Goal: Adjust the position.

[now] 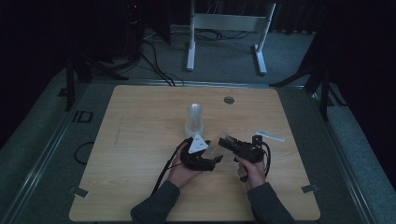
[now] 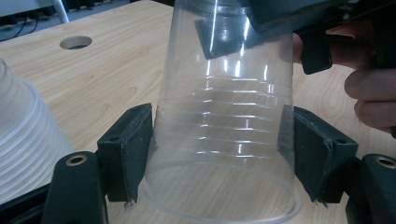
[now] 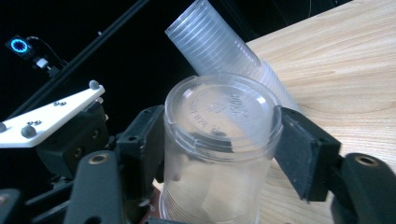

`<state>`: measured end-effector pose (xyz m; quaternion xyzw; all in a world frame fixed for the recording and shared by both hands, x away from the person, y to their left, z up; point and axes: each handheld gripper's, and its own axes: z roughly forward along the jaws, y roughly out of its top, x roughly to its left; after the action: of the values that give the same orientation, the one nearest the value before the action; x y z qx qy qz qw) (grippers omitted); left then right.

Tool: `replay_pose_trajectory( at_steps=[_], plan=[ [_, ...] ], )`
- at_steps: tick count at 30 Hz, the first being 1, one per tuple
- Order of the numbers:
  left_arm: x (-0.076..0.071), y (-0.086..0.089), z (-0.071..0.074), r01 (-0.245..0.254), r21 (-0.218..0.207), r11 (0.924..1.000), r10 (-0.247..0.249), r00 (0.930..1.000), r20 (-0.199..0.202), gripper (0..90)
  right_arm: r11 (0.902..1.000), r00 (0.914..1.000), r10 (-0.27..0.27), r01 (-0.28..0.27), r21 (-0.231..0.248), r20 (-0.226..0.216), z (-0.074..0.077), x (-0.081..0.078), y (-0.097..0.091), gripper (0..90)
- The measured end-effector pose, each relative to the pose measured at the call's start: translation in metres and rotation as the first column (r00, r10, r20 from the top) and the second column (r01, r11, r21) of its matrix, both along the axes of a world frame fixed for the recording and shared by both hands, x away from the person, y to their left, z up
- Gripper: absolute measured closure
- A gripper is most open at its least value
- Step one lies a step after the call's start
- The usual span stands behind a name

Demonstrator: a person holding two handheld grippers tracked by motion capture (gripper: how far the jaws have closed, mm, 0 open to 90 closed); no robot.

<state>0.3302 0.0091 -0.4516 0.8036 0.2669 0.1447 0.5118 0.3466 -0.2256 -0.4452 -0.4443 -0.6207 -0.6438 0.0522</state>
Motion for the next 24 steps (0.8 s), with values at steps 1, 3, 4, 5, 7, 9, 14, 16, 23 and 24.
replay_pose_trajectory(
  at_steps=[1,3,4,5,7,9,14,16,23,24],
  plan=[
    [0.000,0.001,0.000,-0.002,0.001,1.0000,0.002,1.0000,0.000,27.6,1.0000,1.0000,0.004,-0.004,-0.009,0.005,0.000,0.000,0.000,32.7],
    [0.001,0.002,0.001,-0.006,0.000,1.0000,0.006,1.0000,0.002,27.6,0.9998,0.9998,0.008,-0.008,-0.021,0.016,0.001,-0.001,0.001,32.2],
    [0.001,0.002,0.001,-0.006,-0.001,1.0000,0.006,1.0000,0.002,27.6,0.9997,0.9998,0.012,-0.012,-0.023,0.014,0.001,-0.001,0.001,31.8],
    [0.001,0.003,0.002,-0.009,-0.002,1.0000,0.009,1.0000,0.003,27.6,0.9996,0.9998,0.013,-0.012,-0.024,0.014,0.001,-0.001,0.001,31.4],
    [0.002,0.004,0.003,-0.010,0.003,0.9999,0.010,0.9999,0.004,27.6,0.9994,0.9997,0.016,-0.016,-0.029,0.019,0.002,-0.001,0.001,31.4],
    [0.003,0.006,0.003,-0.012,0.006,0.9999,0.012,0.9999,0.005,27.6,0.9990,0.9995,0.022,-0.021,-0.038,0.024,0.002,-0.002,0.001,31.4],
    [0.004,0.009,0.004,-0.021,0.005,0.9998,0.021,0.9998,0.002,27.6,0.9968,0.9988,0.031,-0.028,-0.074,0.037,0.004,-0.004,0.001,31.5],
    [0.005,0.010,0.004,-0.021,0.006,0.9998,0.021,0.9998,0.001,27.6,0.9965,0.9986,0.033,-0.030,-0.078,0.040,0.005,-0.004,0.001,31.6],
    [0.006,0.014,0.006,-0.024,0.009,0.9997,0.024,0.9997,-0.001,27.6,0.9955,0.9985,0.035,-0.031,-0.090,0.043,0.006,-0.003,-0.003,32.1],
    [0.006,0.014,0.006,-0.025,0.009,0.9996,0.025,0.9997,-0.001,27.6,0.9954,0.9985,0.033,-0.029,-0.091,0.044,0.006,-0.003,-0.003,32.1]
  ],
)
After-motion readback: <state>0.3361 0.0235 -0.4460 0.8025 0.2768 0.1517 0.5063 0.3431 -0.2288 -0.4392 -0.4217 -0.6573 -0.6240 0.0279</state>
